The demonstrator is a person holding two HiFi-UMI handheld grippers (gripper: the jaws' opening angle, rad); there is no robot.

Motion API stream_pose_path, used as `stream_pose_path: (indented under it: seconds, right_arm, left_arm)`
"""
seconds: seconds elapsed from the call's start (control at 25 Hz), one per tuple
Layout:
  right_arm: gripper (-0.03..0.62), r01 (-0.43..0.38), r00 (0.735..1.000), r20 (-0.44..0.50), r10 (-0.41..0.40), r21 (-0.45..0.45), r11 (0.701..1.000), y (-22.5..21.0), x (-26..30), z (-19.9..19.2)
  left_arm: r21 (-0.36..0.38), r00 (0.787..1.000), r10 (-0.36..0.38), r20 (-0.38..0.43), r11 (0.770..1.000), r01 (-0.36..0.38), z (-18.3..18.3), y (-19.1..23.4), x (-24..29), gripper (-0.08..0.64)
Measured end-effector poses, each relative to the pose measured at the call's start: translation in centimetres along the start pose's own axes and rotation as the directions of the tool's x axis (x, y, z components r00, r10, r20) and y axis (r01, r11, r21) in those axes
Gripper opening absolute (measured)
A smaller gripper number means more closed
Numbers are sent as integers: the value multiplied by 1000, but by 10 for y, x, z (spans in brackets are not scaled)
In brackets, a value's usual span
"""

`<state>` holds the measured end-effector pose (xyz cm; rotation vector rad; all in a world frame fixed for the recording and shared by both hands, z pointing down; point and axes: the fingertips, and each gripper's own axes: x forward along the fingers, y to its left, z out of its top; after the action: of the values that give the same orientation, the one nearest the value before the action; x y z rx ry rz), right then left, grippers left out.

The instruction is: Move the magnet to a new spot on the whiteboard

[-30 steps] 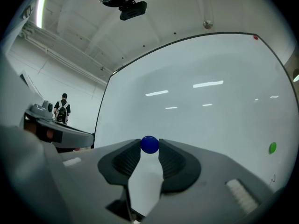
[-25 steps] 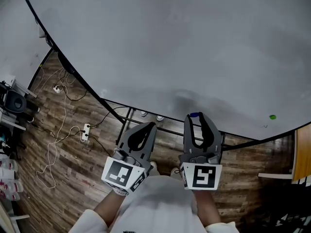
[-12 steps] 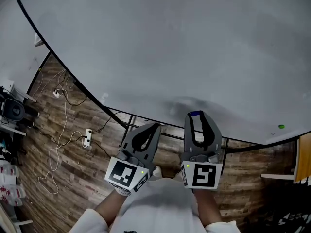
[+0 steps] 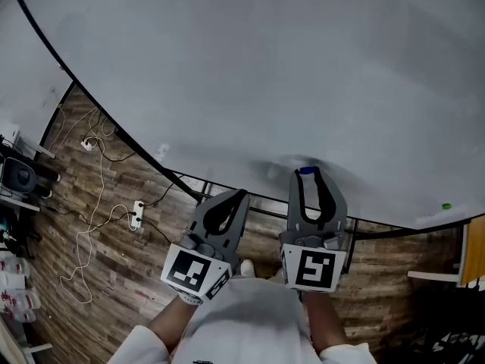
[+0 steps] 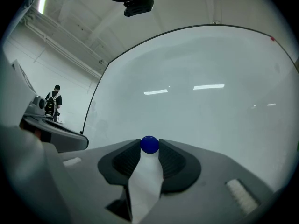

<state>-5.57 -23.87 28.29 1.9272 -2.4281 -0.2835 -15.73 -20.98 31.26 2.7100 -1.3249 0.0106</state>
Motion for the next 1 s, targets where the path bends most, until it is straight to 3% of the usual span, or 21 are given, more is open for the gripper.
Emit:
stream_pose_path:
  seconds: [0.4, 0.72, 1.0]
  right_arm:
    - [130, 46, 999, -24, -46, -1, 999, 4, 25, -7]
    - [132, 131, 989, -55, -136, -84, 988, 3, 31, -6]
    - [132, 279, 957, -85, -277, 17, 960, 1, 30, -7]
  left_arm:
    - [-28, 1000, 15, 2, 1000, -15, -2, 30, 2, 6]
    - [-43, 1000, 19, 9, 999, -19, -4, 37, 5, 6]
    - [-55, 999, 45, 26, 998, -44, 0, 46, -6, 6]
